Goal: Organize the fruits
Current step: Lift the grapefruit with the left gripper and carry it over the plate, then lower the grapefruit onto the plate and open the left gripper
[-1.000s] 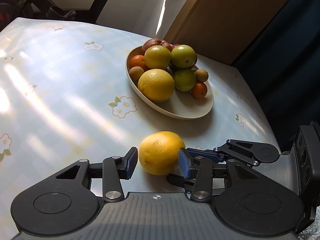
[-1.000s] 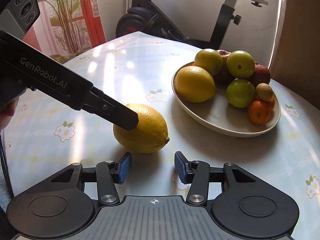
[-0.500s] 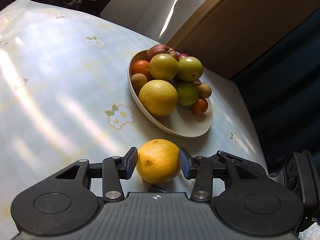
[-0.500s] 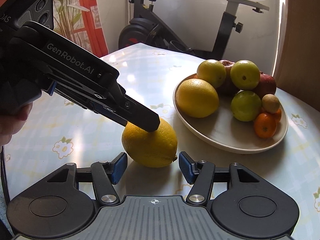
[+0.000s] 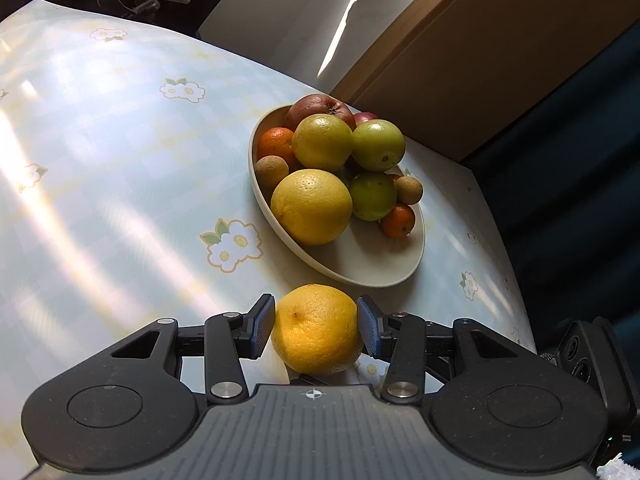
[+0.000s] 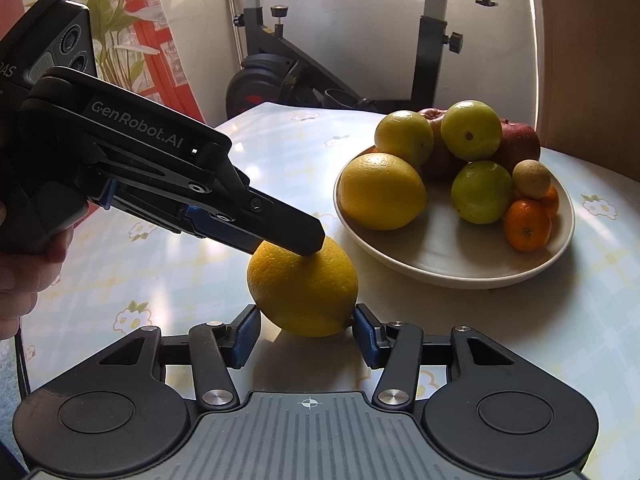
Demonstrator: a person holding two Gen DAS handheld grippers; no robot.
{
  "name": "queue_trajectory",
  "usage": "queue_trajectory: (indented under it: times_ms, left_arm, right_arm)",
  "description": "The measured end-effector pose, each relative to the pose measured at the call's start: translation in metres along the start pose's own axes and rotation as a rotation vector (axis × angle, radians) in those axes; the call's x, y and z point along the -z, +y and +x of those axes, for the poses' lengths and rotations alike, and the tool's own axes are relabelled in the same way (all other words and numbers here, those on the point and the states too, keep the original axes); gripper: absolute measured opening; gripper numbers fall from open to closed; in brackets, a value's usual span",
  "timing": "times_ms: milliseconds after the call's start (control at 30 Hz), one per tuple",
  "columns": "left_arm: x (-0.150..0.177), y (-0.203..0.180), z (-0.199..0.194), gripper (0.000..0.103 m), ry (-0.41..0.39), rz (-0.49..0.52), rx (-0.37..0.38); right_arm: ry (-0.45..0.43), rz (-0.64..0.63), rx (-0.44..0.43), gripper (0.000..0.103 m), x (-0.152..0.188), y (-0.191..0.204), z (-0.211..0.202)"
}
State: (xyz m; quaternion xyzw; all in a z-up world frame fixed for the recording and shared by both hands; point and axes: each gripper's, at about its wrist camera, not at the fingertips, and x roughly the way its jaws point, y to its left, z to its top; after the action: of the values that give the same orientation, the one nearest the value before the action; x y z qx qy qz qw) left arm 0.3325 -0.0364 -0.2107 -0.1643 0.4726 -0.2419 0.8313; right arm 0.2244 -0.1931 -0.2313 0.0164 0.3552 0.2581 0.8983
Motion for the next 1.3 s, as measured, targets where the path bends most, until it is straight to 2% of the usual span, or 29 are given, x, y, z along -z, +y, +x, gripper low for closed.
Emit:
queue_trajectory:
  times_ms: [367, 533, 667, 933, 1300]
  left_arm:
    - [-0.025, -0.052, 0.009, 0.047, -0.025, 0.099, 0.047]
    - [-0.047, -0.056, 0.023, 0.047, -0.001, 0.074, 0.076]
    - [-0.059, -0.063, 0.035, 0.046, 0.017, 0.101, 0.049]
    - [-0.065, -0.06, 0.05, 0.046, 0.046, 0.104, 0.006]
    - [-0.07, -0.062, 0.053, 0.044, 0.038, 0.118, -0.004]
  right_arm:
    - [-0.101, 0.081, 0.066, 0.047, -0.016, -0.039, -0.034]
    - [-0.094, 0.093, 0.085, 0.047, -0.031, -0.057, -0.027]
    - [-0.076, 0.095, 0.09, 0.047, -0.036, -0.066, -0.016]
    - [-0.031, 0.097, 0.085, 0.047, -0.036, -0.073, -0.002]
    - [-0.006, 0.097, 0.081, 0.047, -0.035, -0.074, 0.002]
